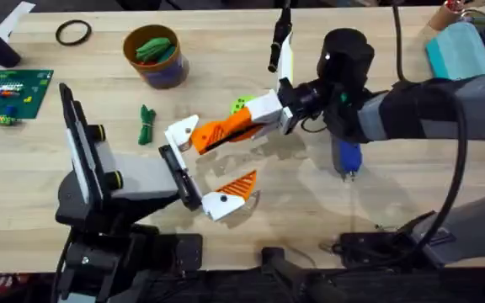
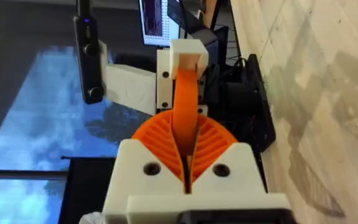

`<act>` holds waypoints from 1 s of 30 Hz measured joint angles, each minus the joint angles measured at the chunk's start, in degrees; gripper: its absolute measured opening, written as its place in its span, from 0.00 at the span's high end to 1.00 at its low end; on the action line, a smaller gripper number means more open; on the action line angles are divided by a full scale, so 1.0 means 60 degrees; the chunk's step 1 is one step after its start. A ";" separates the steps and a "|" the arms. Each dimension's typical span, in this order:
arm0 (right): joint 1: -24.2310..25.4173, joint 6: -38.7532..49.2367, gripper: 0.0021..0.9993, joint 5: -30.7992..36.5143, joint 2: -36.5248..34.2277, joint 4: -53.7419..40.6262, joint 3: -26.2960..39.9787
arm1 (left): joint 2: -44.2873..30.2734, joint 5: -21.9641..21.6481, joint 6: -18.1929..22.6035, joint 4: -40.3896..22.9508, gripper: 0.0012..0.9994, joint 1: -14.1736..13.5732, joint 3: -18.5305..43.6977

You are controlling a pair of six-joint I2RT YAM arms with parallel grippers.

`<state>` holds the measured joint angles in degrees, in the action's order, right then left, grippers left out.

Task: Pick up the gripper from the table and insert it into the empty holder that is missing its gripper. Then pick up a screw, insert it into the mounting hole, and use the screwdriver to tighten it. Finally, clean up the table by picking up the vegetable and placing it into the bucket.

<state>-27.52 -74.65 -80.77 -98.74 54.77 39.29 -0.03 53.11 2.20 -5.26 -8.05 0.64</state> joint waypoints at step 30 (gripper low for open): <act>-0.0367 0.0235 0.99 0.0488 -0.0560 -0.0071 0.0455 | -0.0013 -0.0135 -0.0153 0.0000 0.02 0.0011 0.0000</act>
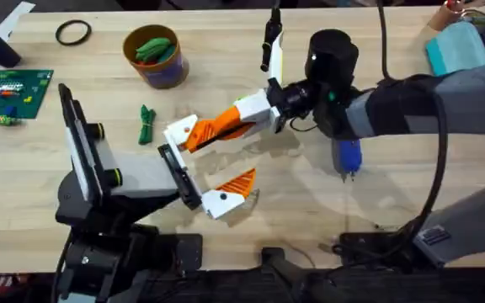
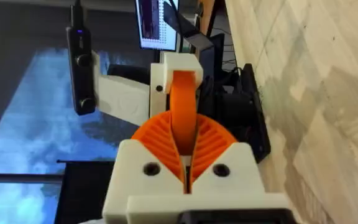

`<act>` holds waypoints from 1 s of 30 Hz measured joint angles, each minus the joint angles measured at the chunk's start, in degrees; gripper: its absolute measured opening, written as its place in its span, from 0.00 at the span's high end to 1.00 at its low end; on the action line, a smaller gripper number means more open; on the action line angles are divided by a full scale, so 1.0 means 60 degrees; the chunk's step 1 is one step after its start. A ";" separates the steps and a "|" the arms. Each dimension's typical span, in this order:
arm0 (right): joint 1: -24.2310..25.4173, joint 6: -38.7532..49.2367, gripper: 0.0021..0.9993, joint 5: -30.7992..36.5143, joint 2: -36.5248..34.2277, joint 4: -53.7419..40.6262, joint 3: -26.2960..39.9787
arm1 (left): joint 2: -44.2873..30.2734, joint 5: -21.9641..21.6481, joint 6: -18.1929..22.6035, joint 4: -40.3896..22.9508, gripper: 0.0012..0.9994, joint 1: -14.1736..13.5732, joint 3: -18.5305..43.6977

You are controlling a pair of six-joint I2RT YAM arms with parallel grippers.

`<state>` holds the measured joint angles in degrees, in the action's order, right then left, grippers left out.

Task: Pick up the gripper from the table and insert it into the empty holder that is missing its gripper. Then pick up a screw, insert it into the mounting hole, and use the screwdriver to tighten it. Finally, clean up the table by picking up the vegetable and placing it into the bucket.

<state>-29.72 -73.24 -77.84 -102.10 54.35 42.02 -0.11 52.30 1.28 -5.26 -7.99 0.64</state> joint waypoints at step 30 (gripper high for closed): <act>-0.0095 -0.0230 0.99 -0.0261 -0.0778 -0.0210 0.0956 | 0.0000 -0.0151 -0.0073 0.0009 0.02 0.0018 0.0000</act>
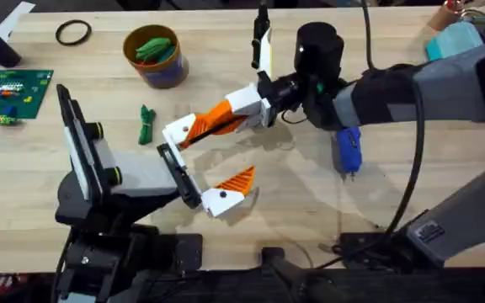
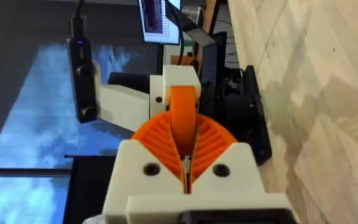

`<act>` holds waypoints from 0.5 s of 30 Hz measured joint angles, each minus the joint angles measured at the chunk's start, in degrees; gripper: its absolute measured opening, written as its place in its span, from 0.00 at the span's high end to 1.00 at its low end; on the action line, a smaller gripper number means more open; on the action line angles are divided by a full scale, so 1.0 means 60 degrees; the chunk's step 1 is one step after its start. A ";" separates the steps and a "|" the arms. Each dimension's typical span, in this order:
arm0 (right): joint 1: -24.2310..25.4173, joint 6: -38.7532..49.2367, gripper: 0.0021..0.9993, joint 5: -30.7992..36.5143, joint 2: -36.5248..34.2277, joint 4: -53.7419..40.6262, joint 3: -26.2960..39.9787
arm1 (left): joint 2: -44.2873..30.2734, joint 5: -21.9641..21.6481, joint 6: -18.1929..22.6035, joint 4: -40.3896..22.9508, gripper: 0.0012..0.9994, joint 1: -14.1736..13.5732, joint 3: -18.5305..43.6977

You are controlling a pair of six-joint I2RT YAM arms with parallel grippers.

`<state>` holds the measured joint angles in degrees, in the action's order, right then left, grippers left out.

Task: Pick up the gripper from the table and insert it into the empty holder that is missing its gripper. Then pick up a screw, insert it into the mounting hole, and use the screwdriver to tighten it. Finally, clean up the table by picking up the vegetable and placing it into the bucket.

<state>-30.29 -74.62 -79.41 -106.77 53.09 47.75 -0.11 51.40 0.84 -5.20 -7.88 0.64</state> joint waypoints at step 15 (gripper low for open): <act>-0.0167 -0.0141 0.99 0.0232 -0.0002 0.0010 0.0017 | -0.0001 -0.0067 -0.0045 0.0002 0.02 0.0036 0.0000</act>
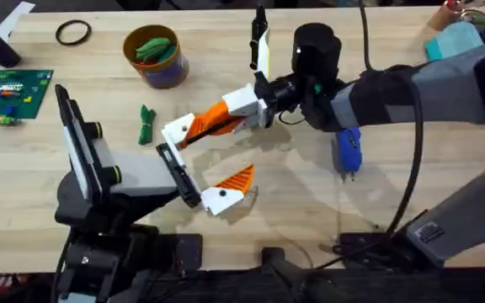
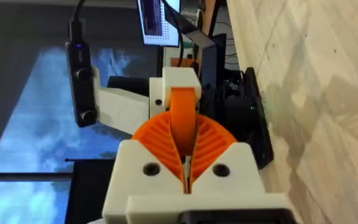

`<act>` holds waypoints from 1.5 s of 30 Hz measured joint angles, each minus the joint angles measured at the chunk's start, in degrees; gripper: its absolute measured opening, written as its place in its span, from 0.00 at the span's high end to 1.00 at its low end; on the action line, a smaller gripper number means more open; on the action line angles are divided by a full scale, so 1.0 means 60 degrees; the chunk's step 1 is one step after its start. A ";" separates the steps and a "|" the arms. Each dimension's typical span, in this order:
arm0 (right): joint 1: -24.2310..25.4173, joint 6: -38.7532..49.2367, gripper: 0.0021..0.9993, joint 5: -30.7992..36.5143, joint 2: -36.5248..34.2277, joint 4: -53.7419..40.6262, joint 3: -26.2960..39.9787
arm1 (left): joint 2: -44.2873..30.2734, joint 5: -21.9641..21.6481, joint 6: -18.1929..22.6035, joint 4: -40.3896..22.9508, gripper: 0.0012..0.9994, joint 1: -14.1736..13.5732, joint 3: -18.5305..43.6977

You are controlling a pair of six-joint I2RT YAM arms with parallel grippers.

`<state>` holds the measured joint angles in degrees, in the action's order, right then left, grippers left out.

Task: Pick up the gripper from the table and insert it into the empty holder that is missing its gripper. Then pick up a screw, insert it into the mounting hole, and use the screwdriver to tighten it. Finally, clean up the table by picking up the vegetable and placing it into the bucket.

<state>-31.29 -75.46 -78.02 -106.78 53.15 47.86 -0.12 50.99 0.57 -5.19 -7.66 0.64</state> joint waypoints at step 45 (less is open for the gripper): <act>-0.0093 -0.0010 1.00 0.0707 0.0322 0.0227 -0.0428 | -0.0051 -0.0047 -0.0028 0.0004 0.02 0.0007 0.0004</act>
<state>-31.85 -75.52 -73.77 -104.85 54.51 45.29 -0.43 50.71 0.40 -5.17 -7.62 0.67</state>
